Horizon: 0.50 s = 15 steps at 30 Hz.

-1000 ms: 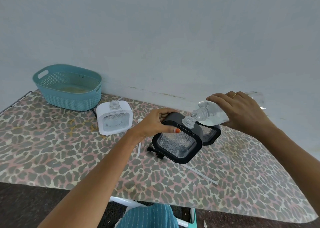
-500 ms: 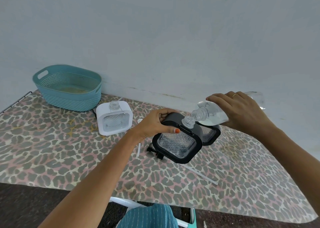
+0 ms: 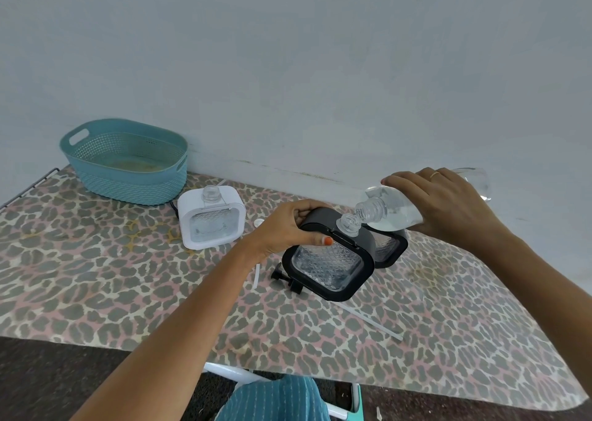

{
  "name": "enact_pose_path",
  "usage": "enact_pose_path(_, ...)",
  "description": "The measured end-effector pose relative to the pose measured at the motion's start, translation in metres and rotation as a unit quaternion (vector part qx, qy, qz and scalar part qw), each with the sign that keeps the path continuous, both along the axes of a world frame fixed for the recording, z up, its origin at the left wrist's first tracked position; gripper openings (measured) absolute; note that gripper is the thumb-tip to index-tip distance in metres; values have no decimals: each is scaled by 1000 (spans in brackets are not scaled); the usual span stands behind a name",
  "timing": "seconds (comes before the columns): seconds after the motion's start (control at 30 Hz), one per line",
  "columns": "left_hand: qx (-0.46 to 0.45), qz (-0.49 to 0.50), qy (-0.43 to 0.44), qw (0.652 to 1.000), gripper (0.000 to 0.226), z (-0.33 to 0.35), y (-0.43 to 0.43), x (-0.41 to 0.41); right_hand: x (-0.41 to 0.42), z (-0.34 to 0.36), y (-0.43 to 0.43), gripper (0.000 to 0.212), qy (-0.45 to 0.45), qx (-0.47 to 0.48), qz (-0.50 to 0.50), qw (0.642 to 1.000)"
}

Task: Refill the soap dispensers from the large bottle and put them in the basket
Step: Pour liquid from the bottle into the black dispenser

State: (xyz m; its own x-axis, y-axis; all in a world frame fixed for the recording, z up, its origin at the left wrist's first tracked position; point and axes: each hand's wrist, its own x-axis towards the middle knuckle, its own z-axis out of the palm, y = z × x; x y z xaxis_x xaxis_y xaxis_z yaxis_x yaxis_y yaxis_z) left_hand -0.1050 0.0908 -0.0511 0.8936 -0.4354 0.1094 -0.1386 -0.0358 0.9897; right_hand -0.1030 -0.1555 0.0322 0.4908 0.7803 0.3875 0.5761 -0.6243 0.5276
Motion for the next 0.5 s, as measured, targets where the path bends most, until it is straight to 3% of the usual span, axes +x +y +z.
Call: enact_pose_path(0.5,-6,2,3,1000,44,-1,-1,1,1,2,0,83,-13,-2,7,1000)
